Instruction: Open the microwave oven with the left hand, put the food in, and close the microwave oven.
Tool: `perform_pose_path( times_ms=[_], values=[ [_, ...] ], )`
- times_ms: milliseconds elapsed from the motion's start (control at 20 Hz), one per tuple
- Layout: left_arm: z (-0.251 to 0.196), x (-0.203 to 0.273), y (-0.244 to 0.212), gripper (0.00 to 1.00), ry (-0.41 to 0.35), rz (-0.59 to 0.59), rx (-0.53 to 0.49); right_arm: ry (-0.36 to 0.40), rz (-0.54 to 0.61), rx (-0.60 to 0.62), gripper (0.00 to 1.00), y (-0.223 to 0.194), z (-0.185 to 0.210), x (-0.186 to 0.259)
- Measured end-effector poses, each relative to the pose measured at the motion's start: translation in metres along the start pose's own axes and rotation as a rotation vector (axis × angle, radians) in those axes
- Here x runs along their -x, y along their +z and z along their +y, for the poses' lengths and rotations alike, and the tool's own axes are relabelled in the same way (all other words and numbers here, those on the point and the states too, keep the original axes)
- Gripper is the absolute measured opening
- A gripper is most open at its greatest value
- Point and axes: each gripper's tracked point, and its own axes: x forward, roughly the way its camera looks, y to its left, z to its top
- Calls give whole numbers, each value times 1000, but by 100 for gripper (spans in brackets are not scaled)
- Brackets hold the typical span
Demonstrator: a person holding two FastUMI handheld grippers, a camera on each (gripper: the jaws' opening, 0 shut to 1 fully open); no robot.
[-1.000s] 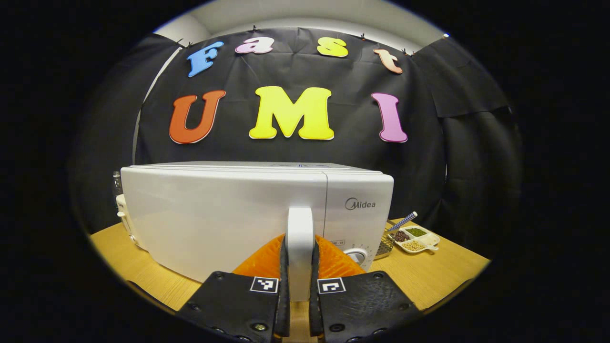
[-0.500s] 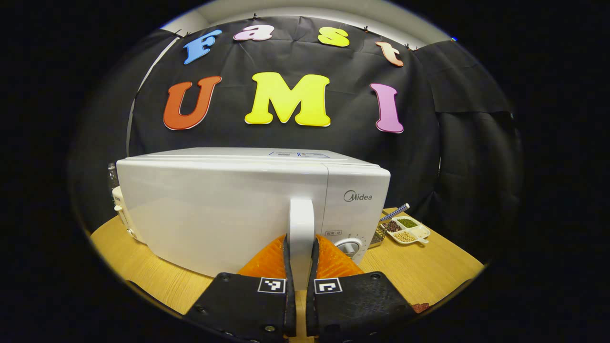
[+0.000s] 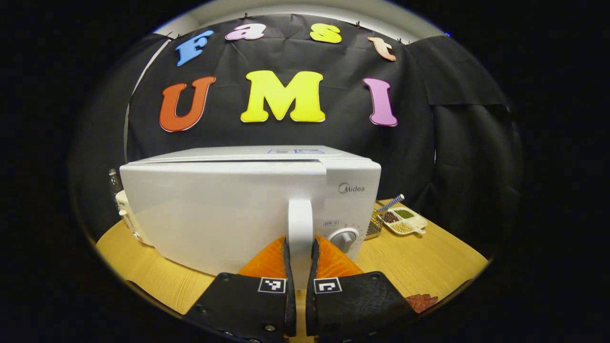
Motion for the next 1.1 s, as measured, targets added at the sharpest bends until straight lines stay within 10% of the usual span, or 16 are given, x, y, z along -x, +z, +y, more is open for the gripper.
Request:
perform_pose_path(
  times_ms=[500,950,1050,1100],
  values=[
    [24,96,-17,18,-60,-16,-60,43,18,2,100,1,44,15],
    [108,209,-44,24,35,-50,-11,93,-19,50,100,14,88,51],
    [133,243,-47,45,73,-69,-1,107,-17,60,100,13,97,53],
    [145,258,-45,78,96,-89,-10,118,-17,60,100,12,103,54]
  ],
)
